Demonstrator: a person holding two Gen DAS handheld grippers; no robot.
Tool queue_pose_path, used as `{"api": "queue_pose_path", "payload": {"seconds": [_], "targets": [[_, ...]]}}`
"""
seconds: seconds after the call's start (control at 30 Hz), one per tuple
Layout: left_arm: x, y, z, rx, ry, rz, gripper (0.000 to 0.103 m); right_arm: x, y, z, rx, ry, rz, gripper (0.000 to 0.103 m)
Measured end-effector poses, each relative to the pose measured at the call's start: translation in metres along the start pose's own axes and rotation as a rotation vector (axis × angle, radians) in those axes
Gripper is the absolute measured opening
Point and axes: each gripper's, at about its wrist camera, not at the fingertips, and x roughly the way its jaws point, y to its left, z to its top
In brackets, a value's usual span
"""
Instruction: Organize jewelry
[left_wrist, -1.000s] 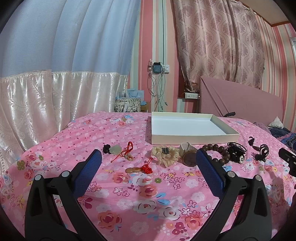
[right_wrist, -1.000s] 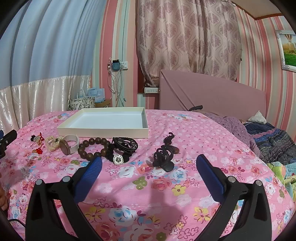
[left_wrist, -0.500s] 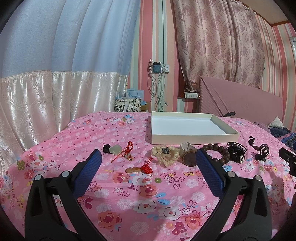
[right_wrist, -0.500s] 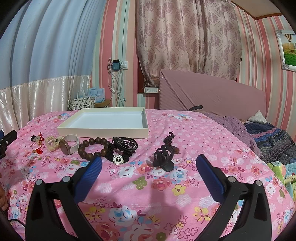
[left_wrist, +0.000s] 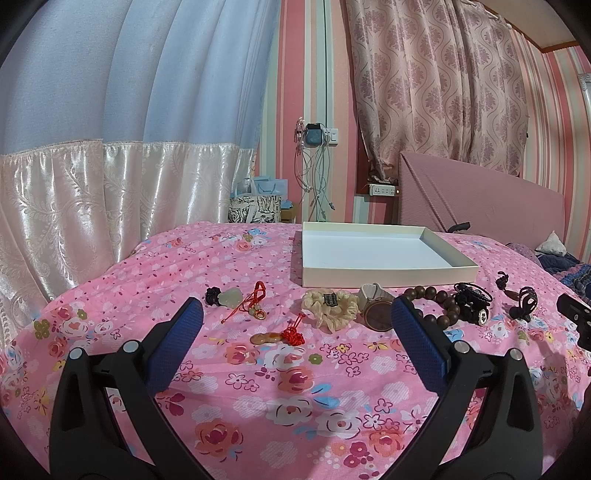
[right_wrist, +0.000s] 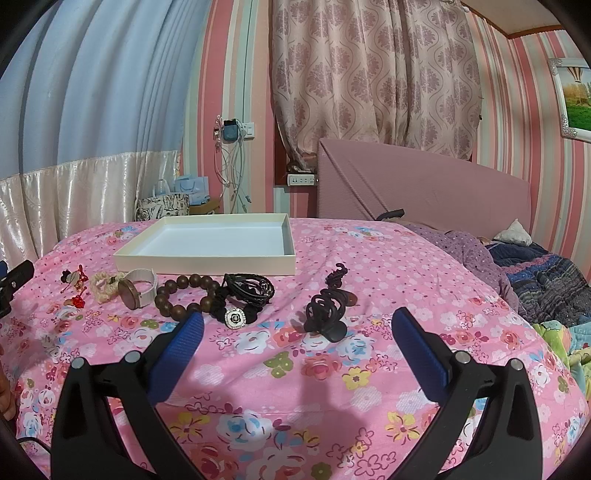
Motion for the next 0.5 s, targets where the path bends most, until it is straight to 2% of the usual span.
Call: {"api": "queue_pose_path", "payload": {"seconds": [0.5], "targets": [[0.0001, -0.0001, 0.0, 0.0, 0.0, 0.0, 0.1, 0.0001, -0.0002, 0.0002, -0.001, 0.0, 0.0, 0.102]]}}
